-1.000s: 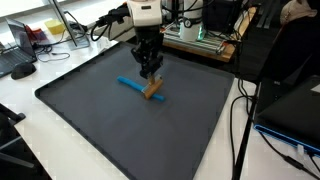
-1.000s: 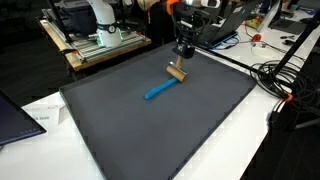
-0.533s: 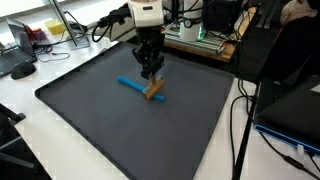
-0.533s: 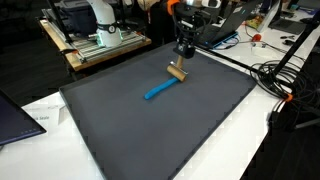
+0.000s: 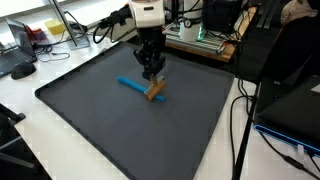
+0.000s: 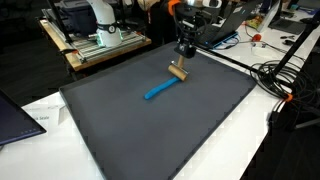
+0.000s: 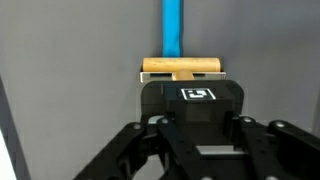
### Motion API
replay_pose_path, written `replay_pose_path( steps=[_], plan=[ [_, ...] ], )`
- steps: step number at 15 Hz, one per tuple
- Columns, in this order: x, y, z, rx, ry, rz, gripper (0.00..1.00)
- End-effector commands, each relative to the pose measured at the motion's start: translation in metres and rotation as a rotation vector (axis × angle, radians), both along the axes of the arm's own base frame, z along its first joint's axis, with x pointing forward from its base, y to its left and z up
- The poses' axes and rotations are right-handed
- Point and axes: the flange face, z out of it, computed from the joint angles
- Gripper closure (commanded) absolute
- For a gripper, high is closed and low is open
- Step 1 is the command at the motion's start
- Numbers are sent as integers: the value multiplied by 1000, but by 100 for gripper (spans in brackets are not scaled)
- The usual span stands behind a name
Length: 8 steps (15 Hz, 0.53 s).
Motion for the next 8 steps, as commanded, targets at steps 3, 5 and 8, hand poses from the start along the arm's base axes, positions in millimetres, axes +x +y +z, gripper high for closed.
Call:
replay_pose_path(
  steps=[3,5,8],
  plan=[
    [5,13,-12,50,24,5,78],
    [5,13,-12,51,24,4,78],
    [5,15,-13,62,27,5,78]
  ],
)
